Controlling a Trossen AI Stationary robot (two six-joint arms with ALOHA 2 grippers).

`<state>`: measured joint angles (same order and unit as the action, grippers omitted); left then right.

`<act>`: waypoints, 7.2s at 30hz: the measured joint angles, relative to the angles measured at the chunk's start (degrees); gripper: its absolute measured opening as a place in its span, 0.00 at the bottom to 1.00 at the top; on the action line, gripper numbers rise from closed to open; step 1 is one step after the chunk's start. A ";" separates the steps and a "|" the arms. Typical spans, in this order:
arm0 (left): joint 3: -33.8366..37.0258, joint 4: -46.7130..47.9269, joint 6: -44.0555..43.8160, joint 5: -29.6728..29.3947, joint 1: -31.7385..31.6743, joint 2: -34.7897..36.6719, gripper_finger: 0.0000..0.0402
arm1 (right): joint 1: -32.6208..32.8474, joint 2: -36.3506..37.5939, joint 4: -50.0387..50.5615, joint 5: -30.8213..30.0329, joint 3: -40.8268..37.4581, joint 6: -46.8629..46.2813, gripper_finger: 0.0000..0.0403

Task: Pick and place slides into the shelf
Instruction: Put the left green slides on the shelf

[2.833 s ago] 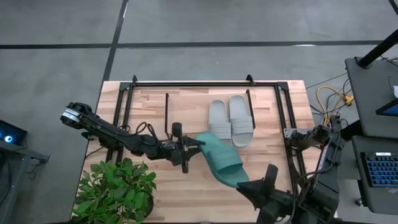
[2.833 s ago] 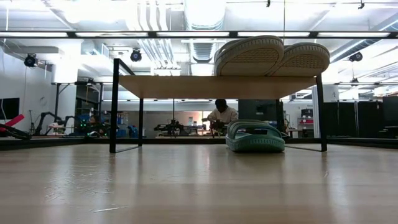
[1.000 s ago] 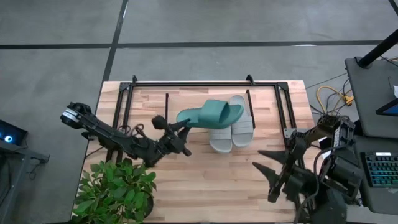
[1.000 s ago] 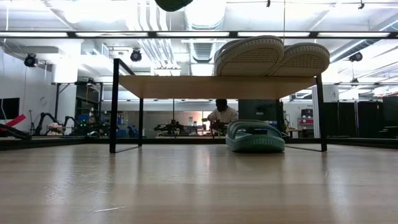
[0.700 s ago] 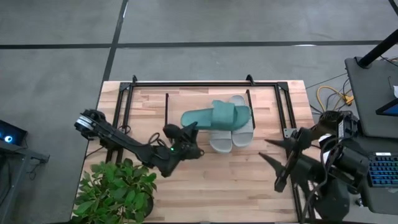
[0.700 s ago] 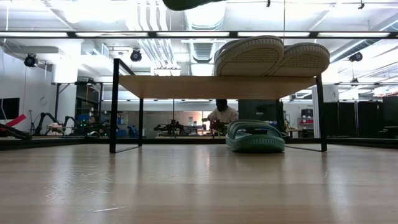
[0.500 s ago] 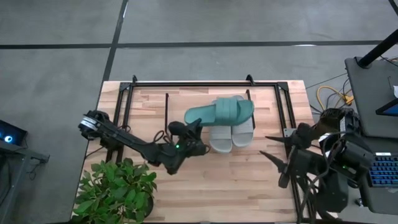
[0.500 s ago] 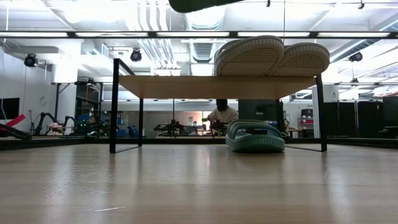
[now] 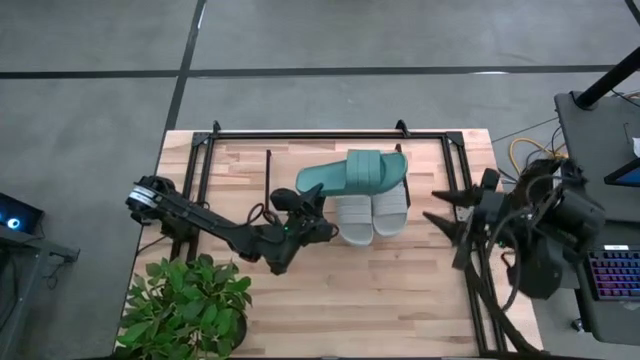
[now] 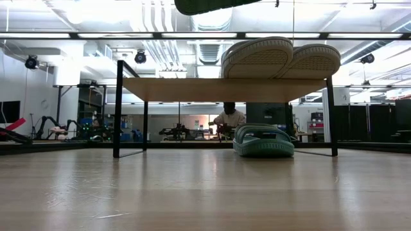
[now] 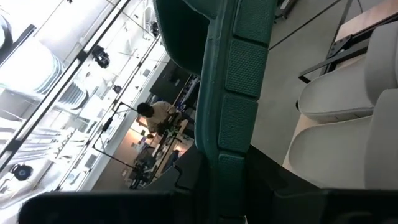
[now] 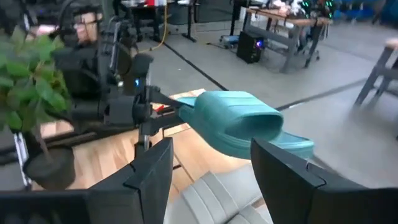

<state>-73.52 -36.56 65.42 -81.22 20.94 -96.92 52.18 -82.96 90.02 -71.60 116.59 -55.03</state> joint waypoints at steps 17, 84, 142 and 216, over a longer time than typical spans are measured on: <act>0.02 0.02 1.25 0.80 -0.86 0.11 0.13 | -7.13 3.56 -0.04 7.06 -11.94 36.54 0.51; 0.11 -0.71 -0.95 2.44 -0.46 0.62 0.40 | -25.71 -6.34 -12.55 5.88 -14.82 70.16 0.11; 7.45 30.70 -55.96 58.85 11.31 30.80 0.61 | -3.20 39.65 -87.24 44.90 -68.54 113.45 0.11; -20.83 33.19 -13.09 34.04 12.43 2.34 0.61 | -31.48 38.11 -90.75 61.37 -72.24 107.14 0.11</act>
<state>-94.35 -3.36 52.33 -47.18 33.36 -94.59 20.71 -44.85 -0.73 -10.23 44.36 52.10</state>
